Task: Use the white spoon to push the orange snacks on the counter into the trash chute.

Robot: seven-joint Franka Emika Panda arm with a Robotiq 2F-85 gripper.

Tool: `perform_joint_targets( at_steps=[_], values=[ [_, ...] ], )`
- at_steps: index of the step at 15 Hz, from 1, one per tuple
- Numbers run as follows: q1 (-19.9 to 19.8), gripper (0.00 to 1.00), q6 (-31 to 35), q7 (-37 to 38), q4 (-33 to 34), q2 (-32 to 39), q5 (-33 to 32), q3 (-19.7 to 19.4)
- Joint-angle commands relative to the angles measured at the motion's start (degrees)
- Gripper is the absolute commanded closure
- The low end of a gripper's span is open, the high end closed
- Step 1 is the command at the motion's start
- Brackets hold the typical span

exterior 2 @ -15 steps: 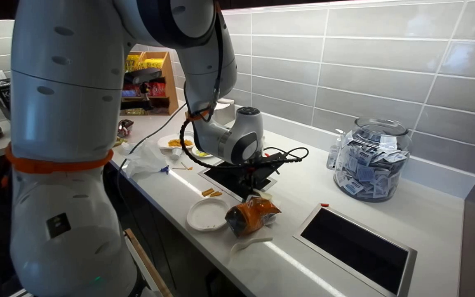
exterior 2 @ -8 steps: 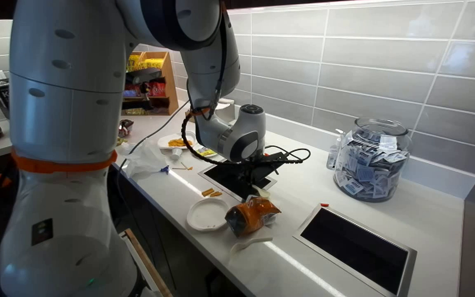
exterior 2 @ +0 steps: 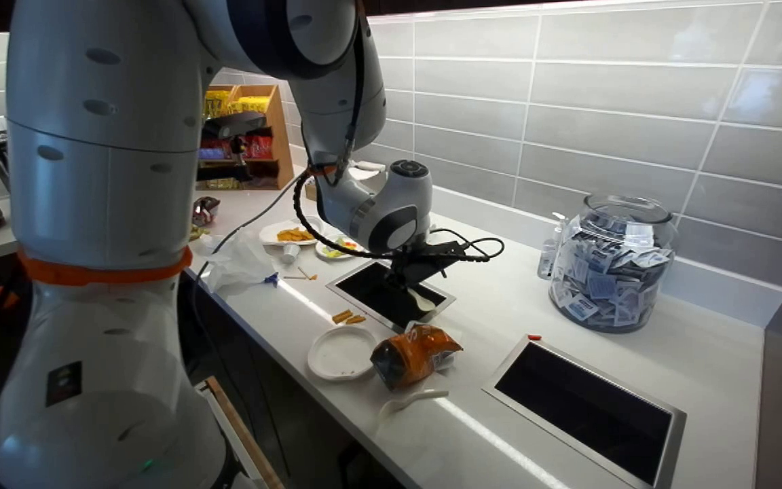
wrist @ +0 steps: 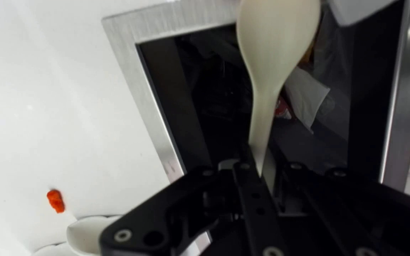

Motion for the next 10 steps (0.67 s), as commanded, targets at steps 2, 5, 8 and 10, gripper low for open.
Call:
perform_joint_targets(
  at_steps=[2, 5, 8, 10],
  values=[
    [-5.3, 0.97, -1.4, -0.1, 0.0, -2.1, 10.7, 9.1],
    [-9.0, 0.97, -2.4, -0.1, -0.3, -3.3, 17.8, 14.7],
    [-8.9, 0.87, -1.1, 0.1, 0.3, -2.1, 19.1, 15.7],
    [-10.5, 0.87, -1.4, 0.0, 0.3, -2.3, 21.6, 18.4]
  ],
)
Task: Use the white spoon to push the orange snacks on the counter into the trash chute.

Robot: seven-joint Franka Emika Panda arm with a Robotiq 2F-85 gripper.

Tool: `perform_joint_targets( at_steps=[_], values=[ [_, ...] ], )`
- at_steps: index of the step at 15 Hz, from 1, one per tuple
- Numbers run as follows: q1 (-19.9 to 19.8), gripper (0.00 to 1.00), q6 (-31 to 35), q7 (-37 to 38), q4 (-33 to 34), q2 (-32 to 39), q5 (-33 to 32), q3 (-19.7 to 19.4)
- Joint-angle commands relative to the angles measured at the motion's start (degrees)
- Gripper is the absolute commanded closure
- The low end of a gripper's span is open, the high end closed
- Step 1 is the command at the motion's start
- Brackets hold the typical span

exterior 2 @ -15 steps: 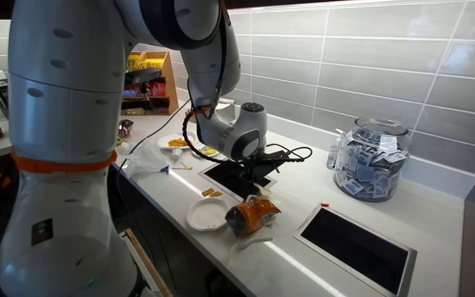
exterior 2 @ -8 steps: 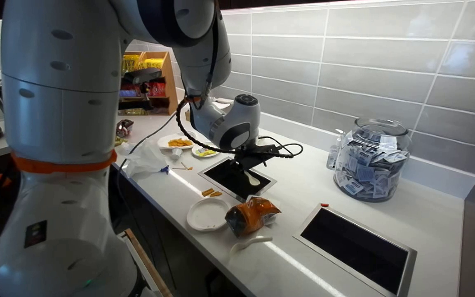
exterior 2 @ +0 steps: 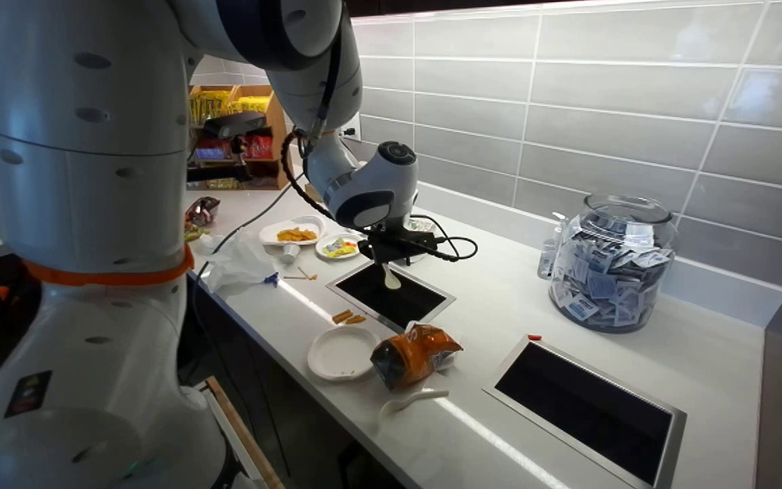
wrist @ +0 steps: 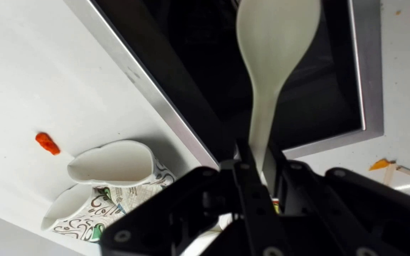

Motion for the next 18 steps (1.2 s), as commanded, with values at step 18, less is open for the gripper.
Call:
perform_joint_targets(
  at_steps=[18],
  values=[
    [5.0, 0.97, -31.1, -20.5, 0.4, -4.2, 22.8, -3.0]
  ],
)
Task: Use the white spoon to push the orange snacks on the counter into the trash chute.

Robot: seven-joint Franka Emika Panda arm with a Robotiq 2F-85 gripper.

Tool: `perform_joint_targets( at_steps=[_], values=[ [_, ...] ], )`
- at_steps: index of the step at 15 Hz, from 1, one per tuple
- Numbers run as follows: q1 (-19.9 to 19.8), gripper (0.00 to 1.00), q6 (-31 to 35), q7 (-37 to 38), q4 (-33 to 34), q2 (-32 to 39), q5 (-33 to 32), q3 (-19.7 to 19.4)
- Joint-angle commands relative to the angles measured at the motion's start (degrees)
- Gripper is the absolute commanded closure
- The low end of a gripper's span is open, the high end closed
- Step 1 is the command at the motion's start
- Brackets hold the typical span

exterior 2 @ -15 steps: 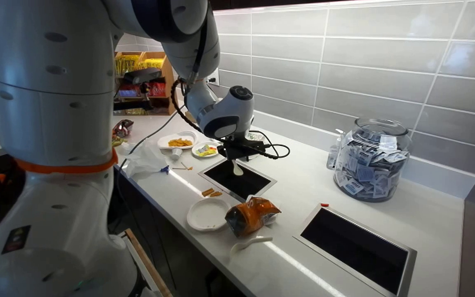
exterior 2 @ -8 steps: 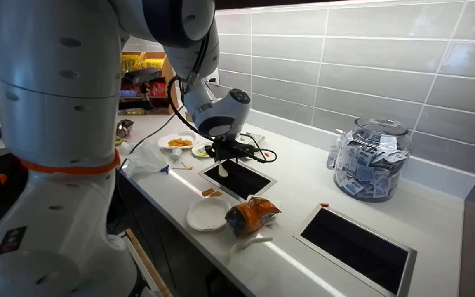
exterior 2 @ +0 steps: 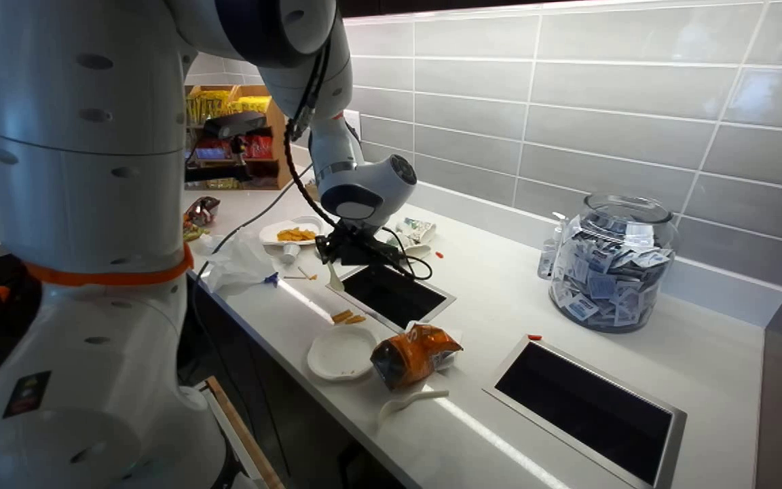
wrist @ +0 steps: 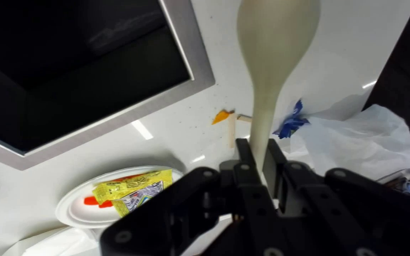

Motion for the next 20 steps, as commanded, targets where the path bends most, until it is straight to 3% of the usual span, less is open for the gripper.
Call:
perform_joint_targets(
  at_steps=[1, 5, 9, 15, 16, 20],
  values=[
    [7.2, 0.97, -7.3, -6.9, -1.7, -4.5, 2.6, -8.7],
    [16.3, 0.97, -9.8, -12.3, -3.0, -7.0, 1.5, -17.9],
    [23.8, 0.97, -7.8, -17.2, -5.1, -9.3, 3.1, -23.5],
    [28.5, 0.97, -10.0, -28.2, -6.4, -10.3, 10.5, -27.7],
    [29.7, 0.87, -8.9, -24.2, -4.5, -8.6, 7.4, -28.7],
    [30.2, 0.87, -9.0, -26.5, -4.8, -8.7, 8.8, -29.4]
  ],
)
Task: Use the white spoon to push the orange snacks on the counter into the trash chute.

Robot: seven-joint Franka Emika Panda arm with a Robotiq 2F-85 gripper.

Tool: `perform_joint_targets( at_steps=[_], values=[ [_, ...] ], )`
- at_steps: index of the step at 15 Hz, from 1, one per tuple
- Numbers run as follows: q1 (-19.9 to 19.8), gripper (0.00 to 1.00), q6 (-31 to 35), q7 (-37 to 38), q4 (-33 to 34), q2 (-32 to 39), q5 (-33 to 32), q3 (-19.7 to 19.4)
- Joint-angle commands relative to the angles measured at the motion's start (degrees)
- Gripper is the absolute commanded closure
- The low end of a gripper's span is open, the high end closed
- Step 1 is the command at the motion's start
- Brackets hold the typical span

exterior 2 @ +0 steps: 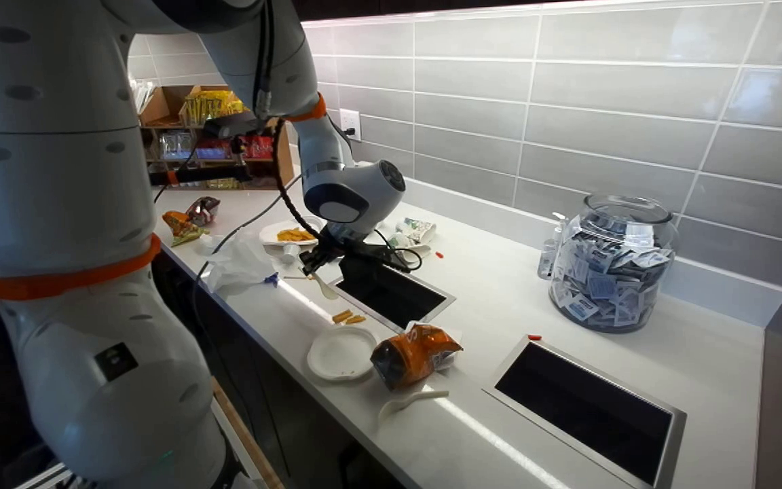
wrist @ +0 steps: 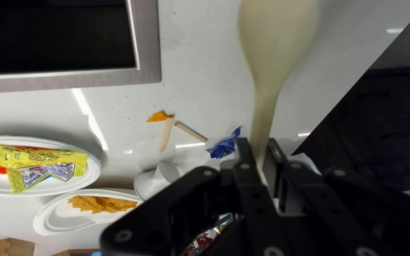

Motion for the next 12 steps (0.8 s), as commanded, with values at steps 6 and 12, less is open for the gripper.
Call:
perform_joint_targets(
  at_steps=[6, 12],
  values=[
    [3.3, 0.97, -4.0, -0.9, 0.7, 1.0, -4.1, -4.7],
    [3.6, 0.97, -6.5, -2.2, 0.5, 1.1, -6.2, -6.0]
  ],
)
